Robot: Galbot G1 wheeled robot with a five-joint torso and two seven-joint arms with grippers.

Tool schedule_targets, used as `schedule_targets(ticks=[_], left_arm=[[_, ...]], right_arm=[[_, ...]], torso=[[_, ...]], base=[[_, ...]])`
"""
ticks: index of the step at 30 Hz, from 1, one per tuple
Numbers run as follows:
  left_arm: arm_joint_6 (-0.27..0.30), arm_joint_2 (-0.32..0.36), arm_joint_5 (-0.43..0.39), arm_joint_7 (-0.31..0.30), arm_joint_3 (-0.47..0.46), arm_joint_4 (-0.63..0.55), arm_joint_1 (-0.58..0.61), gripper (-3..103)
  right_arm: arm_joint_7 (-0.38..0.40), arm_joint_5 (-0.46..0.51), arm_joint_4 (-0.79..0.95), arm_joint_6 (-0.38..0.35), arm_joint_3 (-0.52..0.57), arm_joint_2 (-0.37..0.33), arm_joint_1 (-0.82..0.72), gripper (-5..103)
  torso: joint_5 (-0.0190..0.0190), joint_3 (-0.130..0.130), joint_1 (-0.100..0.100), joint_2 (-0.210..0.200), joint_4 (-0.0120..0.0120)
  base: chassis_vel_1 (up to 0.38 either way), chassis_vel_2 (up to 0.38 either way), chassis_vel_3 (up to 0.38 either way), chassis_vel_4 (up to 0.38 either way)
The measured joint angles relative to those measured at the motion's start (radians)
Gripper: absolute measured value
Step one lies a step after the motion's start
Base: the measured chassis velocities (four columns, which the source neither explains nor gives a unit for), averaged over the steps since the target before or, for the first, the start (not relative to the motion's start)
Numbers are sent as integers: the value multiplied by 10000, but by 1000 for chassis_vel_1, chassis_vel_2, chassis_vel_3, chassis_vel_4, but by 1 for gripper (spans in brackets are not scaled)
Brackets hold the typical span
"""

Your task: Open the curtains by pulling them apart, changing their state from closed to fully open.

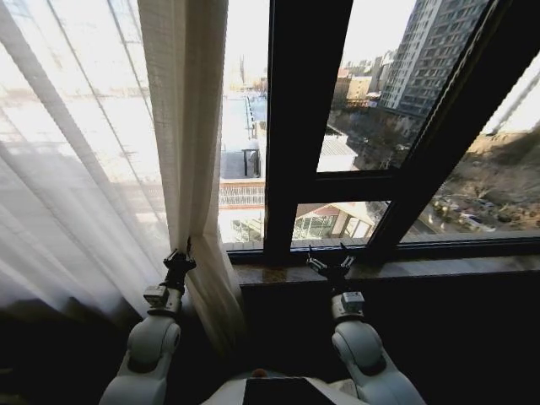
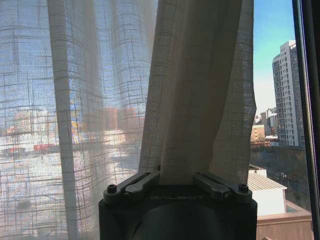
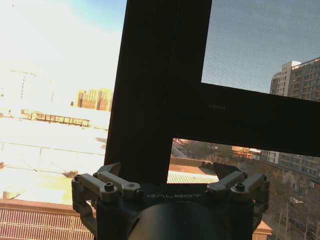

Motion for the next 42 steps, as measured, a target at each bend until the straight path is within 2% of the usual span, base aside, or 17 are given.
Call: schedule_targets(ticks=[21,26,31,42], left_arm=[[-299,-225,180,3,-76,5,244,0],[-359,-297,247,14,-78,3,334,0],[-369,-352,284,22,-38,-76,379,0],[-460,-373,229,-2,-368,-217,570,0]], right_arm=[[-77,31,-297,109,-137,-1,268,100],[-126,31,-291,169,-145,6,239,100],[-129,31,-257,209,-82,-51,224,100],[-198,-5,-278,212,-195,32,282,100]], torso=[[-1,-1,1,0,4],[-7,-2,-1,1,2],[9,0,-2,0,-2],[-4,-1,-2,0,3]], base=[[338,332,-339,-331],[94,82,-68,-93],[-3,-14,9,8],[-14,-11,16,12]])
